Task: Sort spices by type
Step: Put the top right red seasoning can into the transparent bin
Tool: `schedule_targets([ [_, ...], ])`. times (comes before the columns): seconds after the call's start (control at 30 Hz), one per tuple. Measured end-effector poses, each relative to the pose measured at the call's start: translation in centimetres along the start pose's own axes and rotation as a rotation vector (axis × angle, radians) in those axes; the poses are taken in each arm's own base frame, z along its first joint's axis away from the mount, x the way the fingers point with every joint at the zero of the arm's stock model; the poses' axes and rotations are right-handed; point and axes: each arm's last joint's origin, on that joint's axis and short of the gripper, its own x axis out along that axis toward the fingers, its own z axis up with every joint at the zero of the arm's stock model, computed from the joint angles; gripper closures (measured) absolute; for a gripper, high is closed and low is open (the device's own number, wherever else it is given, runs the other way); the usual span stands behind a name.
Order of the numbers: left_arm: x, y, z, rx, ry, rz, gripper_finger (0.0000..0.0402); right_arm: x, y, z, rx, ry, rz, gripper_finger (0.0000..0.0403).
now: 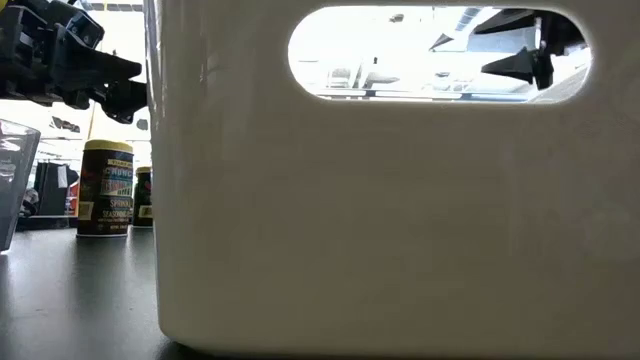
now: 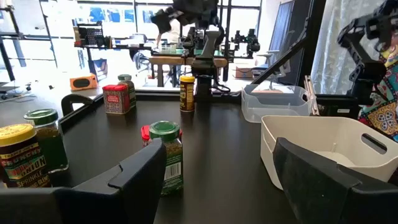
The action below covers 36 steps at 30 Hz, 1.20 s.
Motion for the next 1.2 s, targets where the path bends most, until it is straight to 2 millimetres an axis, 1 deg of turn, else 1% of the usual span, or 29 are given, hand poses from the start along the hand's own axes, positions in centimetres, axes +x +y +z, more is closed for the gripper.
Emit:
schedule_targets([
  [0.23,0.0,0.0,0.0,0.0,0.0,0.0,0.0121,3.3,0.3,4.5,-0.043,0.144,-0.233,0.0023],
  [0.37,0.0,0.0,0.0,0.0,0.0,0.0,0.0121,5.6,-0.2,6.9,-0.004,0.253,-0.387,0.0024],
  [0.5,0.0,0.0,0.0,0.0,0.0,0.0,0.0121,8.0,-1.2,8.7,0.058,0.36,-0.53,0.0024],
  [0.6,0.0,0.0,0.0,0.0,0.0,0.0,0.0121,9.9,-2.0,9.5,0.085,0.456,-0.57,0.0024],
  [0.77,0.0,0.0,0.0,0.0,0.0,0.0,0.0121,13.2,-3.6,9.8,0.122,0.6,-0.668,0.0024],
  [0.9,0.0,0.0,0.0,0.0,0.0,0.0,0.0121,15.3,-5.8,9.6,0.183,0.704,-0.786,0.0024],
  [1.07,0.0,0.0,0.0,0.0,0.0,0.0,0.0121,16.9,-8.8,8.7,0.22,0.841,-0.905,0.0024],
  [1.2,0.0,0.0,0.0,0.0,0.0,0.0,0.0121,17.8,-11.1,7.6,0.26,0.922,-0.959,0.0024],
])
